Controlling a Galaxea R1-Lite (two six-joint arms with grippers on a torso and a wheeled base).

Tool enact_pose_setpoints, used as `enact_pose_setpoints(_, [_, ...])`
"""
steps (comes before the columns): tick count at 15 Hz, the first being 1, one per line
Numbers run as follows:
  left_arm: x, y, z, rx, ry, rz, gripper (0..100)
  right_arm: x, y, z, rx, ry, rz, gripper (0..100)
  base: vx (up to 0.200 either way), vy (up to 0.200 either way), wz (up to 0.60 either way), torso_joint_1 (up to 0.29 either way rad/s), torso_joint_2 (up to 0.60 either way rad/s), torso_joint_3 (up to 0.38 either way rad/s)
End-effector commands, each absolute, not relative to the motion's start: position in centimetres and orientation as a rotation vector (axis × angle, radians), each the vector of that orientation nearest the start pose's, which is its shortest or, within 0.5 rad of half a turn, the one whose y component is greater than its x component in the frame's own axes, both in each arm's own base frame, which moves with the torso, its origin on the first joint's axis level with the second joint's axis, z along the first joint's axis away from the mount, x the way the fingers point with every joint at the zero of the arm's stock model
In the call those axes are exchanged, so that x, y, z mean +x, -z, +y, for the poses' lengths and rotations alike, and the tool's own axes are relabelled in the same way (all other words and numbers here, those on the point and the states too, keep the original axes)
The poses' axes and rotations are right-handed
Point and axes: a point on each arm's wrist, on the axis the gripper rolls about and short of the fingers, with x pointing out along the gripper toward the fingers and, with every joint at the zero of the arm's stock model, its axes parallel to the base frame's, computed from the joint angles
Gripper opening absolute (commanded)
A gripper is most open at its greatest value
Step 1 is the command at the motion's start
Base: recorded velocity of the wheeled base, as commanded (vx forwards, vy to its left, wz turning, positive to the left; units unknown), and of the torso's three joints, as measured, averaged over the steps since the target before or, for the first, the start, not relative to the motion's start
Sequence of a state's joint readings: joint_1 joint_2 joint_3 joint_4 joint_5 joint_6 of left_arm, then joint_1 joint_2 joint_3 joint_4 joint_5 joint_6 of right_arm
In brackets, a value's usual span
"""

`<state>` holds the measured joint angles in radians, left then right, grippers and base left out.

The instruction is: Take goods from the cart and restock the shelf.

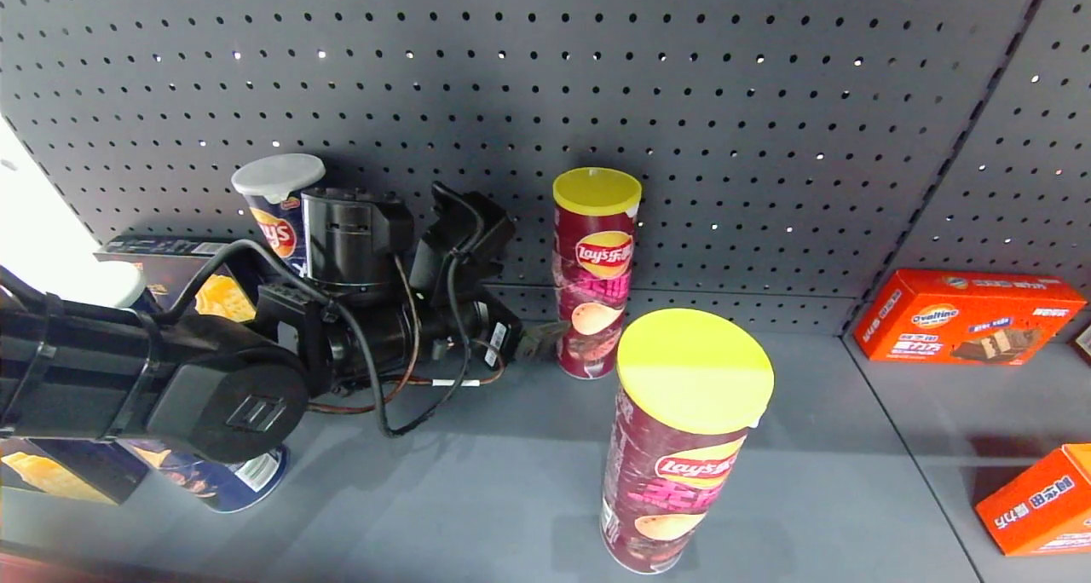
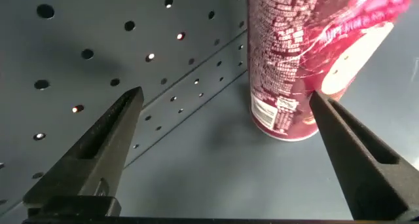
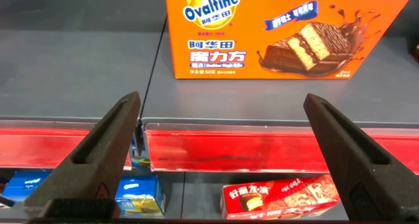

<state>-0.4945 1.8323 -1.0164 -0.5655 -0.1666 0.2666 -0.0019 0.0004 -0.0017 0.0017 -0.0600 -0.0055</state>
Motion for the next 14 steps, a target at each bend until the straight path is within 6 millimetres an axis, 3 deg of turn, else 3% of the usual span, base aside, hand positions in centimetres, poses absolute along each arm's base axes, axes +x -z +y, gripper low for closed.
enact_pose_setpoints(1, [31.0,-18.8,-16.7,0.297,0.677,0.165,100,-2.3,-7.6,-0.1,-0.006,0.061,0.0,100,0.0,0.0,0.0,0.0,0.0,0.0])
enact_pose_setpoints(6, [29.8,-19.6,-16.0,0.294,0.675,0.14,100,-2.3,-7.6,-0.1,-0.006,0.061,0.0,100,0.0,0.0,0.0,0.0,0.0,0.0])
enact_pose_setpoints(11, [30.2,-19.6,-15.5,0.299,0.626,0.14,100,-2.3,-7.6,-0.1,-0.006,0.061,0.0,100,0.0,0.0,0.0,0.0,0.0,0.0])
enact_pose_setpoints(14, [30.9,-18.6,-15.8,0.309,0.605,0.17,100,-2.3,-7.6,-0.1,-0.006,0.061,0.0,100,0.0,0.0,0.0,0.0,0.0,0.0])
